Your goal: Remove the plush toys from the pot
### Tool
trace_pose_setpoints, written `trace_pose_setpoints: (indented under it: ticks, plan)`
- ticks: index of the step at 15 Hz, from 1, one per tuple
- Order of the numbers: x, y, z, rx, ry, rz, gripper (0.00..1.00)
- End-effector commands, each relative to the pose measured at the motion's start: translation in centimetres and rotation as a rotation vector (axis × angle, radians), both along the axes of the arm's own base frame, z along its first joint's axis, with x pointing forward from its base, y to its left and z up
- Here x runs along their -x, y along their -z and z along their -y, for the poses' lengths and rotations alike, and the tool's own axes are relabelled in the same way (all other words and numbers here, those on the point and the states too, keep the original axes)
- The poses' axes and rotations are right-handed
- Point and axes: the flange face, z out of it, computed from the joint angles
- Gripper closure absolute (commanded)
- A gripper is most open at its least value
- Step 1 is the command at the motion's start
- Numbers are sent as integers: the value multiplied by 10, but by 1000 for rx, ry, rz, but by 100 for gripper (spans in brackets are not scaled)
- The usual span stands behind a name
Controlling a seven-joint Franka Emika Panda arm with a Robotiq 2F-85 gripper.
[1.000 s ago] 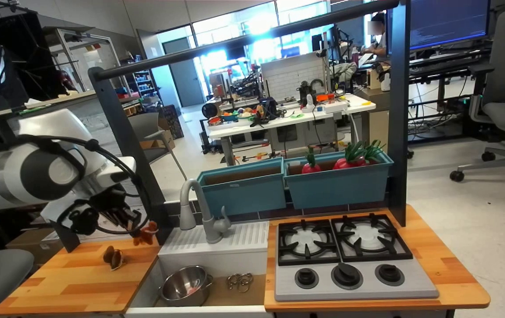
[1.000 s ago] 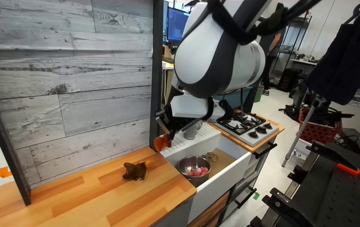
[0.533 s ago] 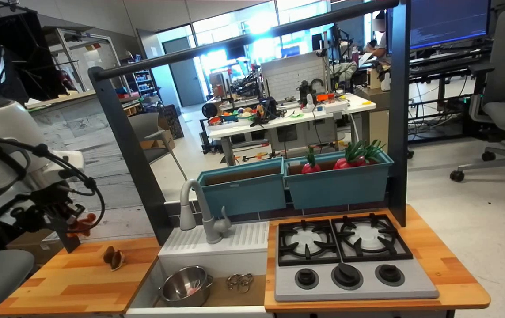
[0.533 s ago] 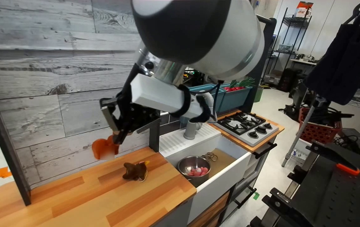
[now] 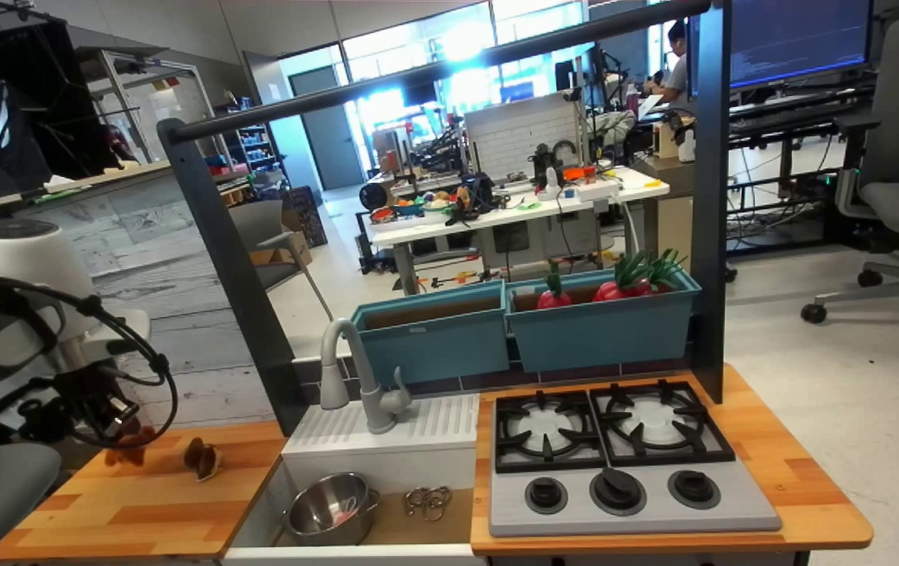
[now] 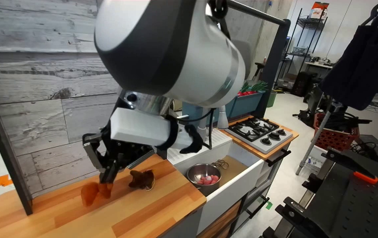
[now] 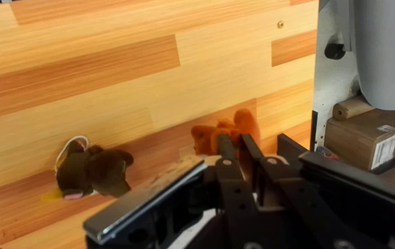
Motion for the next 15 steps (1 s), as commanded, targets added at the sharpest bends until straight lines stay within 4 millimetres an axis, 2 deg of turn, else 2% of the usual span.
trace_pose_setpoints:
  ticks: [1, 4, 8, 9, 11, 12, 13, 15]
  plan:
    - [-12, 28, -8, -4, -6, -46, 56]
    - [-12, 30, -10, -11, -11, -39, 34]
    - [-4, -13, 0, 2, -30, 34, 5]
    - [-2, -26, 4, -1, -35, 51, 1]
    - [1, -52, 21, 47, -28, 81, 0]
    - [-13, -22, 2, 10, -25, 56, 0]
    - [-13, -32, 5, 17, -26, 62, 0]
    - [-12, -31, 5, 17, -28, 60, 0]
